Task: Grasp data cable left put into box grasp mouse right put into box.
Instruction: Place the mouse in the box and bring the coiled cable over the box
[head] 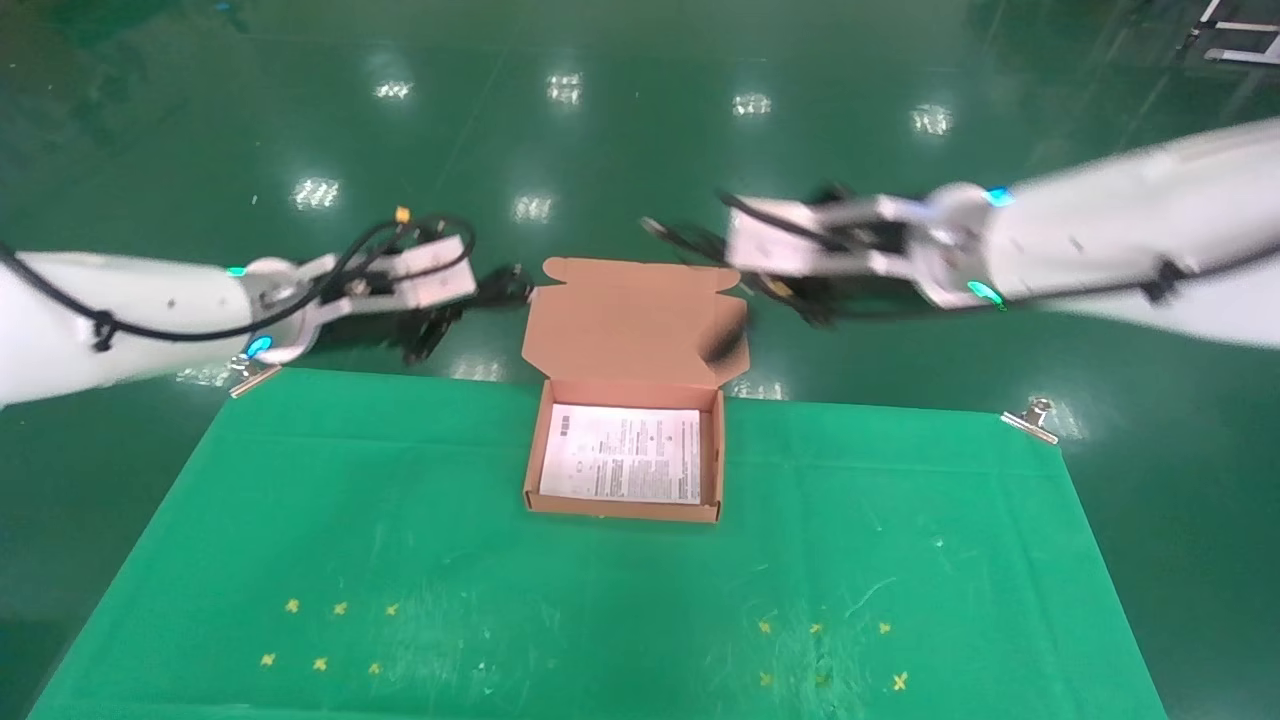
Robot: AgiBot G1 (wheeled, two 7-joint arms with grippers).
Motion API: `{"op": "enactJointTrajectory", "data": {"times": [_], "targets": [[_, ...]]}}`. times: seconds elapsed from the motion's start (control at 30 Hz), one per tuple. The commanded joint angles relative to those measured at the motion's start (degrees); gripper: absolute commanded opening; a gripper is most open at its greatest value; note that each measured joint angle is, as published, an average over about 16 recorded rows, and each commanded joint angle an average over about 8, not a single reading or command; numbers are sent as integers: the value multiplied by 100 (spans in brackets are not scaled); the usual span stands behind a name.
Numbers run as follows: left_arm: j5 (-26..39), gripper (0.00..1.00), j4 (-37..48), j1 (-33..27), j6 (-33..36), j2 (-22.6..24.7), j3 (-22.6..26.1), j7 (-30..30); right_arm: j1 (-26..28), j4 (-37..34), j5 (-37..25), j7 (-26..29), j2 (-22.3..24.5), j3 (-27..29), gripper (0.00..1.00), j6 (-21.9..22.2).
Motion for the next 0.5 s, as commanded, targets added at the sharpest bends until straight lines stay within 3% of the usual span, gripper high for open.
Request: {"op": "enactJointTrajectory", "data": {"times": [0.03,0.5], "targets": [[161,0,-75,-58,-163,85,-2,-145,121,-81,36,-68,-164,45,0,146],[903,0,116,-486,-825,506,-35,-511,916,-1723,752,-1554,-1315,237,0,1140]]}}
